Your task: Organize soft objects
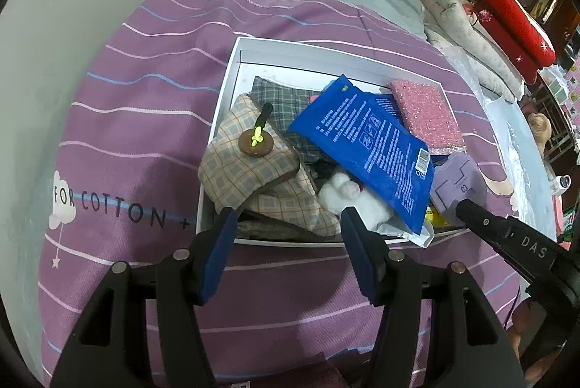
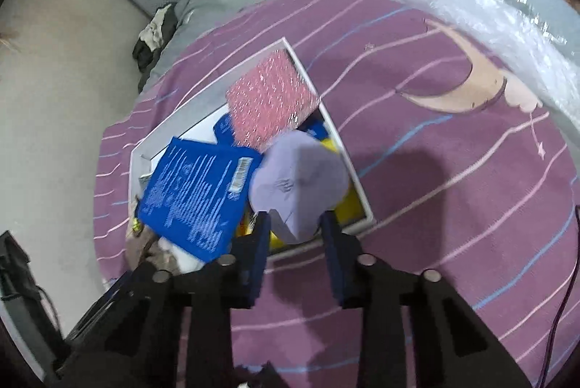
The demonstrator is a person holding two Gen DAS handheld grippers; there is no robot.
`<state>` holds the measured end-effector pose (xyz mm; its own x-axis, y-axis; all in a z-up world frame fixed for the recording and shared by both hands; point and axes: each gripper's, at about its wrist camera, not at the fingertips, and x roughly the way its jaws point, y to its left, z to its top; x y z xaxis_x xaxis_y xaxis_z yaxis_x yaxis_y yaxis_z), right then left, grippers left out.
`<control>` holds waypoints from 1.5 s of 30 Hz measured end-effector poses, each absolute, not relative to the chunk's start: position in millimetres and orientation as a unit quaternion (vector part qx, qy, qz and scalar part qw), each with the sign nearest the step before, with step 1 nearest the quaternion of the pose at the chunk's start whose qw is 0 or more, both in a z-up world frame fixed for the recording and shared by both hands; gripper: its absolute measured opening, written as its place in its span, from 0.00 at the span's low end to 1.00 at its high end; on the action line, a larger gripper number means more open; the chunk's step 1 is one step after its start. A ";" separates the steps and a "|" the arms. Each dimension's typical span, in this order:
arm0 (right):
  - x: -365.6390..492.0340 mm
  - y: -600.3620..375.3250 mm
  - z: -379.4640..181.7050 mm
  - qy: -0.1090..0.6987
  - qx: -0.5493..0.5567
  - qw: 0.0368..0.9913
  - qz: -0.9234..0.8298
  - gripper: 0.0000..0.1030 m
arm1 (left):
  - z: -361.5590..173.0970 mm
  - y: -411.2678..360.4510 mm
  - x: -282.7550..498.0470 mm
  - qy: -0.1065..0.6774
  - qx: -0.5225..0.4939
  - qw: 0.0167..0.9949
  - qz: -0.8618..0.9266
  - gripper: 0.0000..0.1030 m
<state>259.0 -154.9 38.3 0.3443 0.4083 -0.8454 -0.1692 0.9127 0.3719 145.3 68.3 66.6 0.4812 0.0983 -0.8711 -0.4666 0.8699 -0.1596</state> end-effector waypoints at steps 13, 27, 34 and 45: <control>247.7 -148.0 49.8 0.565 0.078 0.800 0.185 0.25 | 73.3 56.6 142.4 0.494 -0.189 0.835 0.152 0.59; 191.6 -165.6 75.3 0.537 -0.010 0.819 0.199 0.36 | 121.1 21.1 115.9 0.454 -0.163 0.870 0.104 0.59; 160.2 -181.4 102.3 0.459 -0.045 0.863 0.208 0.45 | 131.0 -5.5 81.3 0.405 -0.096 0.901 0.123 0.59; 79.8 -184.1 128.1 0.336 -0.061 0.906 0.251 0.64 | 118.8 -24.3 14.6 0.392 -0.074 0.900 0.174 0.61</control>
<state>79.8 -184.1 128.1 0.6474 0.4147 -0.6395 -0.4961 0.8662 0.0595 14.6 -24.3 118.8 0.6324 0.2545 -0.7317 -0.3711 0.9286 0.0022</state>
